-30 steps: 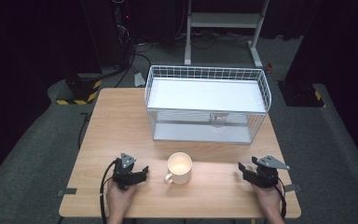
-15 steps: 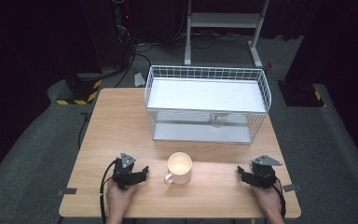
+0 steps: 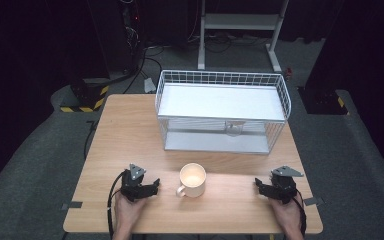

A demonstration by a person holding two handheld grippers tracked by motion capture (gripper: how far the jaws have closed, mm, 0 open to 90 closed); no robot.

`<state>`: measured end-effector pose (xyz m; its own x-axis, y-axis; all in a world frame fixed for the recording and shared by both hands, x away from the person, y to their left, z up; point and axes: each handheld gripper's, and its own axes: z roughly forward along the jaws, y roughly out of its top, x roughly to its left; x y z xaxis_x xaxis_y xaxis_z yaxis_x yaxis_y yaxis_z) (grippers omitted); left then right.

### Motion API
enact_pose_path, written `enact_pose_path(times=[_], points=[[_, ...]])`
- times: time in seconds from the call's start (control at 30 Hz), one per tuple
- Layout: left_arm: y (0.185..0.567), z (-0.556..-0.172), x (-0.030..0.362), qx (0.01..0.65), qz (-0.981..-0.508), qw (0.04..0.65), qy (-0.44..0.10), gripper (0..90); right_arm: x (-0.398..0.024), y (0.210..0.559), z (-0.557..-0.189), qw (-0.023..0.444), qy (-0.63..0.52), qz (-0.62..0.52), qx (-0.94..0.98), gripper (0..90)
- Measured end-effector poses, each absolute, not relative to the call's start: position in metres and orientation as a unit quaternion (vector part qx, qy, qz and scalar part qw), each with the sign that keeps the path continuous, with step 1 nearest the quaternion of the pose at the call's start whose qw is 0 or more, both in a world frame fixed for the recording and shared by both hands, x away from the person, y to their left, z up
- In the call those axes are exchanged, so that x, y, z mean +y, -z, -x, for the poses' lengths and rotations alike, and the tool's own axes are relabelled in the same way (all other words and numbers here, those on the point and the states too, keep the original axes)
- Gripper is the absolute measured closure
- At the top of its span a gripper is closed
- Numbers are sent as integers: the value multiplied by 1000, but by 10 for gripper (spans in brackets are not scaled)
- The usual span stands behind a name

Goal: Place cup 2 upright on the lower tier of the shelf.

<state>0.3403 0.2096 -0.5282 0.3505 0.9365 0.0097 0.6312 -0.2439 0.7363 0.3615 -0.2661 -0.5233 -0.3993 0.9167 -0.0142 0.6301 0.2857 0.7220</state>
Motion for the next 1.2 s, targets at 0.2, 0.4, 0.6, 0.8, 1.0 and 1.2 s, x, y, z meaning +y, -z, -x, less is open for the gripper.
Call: enact_pose_path(times=[0.2, 0.4, 0.6, 0.8, 1.0, 1.2], points=[[524, -337, 205, 507, -755, 353, -218, 177, -266, 523, -361, 221, -325, -502, 771, 266], [514, -332, 200, 493, -757, 375, -207, 176, -266, 523, -361, 221, -325, -502, 771, 265], [509, -324, 195, 480, -765, 386, -191, 165, -266, 523, -361, 221, -325, -502, 771, 265], [504, -313, 196, 476, -760, 404, -180, 160, -266, 523, -361, 221, -324, -501, 771, 265], [498, -301, 194, 464, -764, 411, -181, 153, -266, 523, -361, 221, -324, -501, 771, 265], [494, -289, 190, 457, -761, 424, -178, 148, -266, 523, -361, 221, -324, -501, 771, 265]])
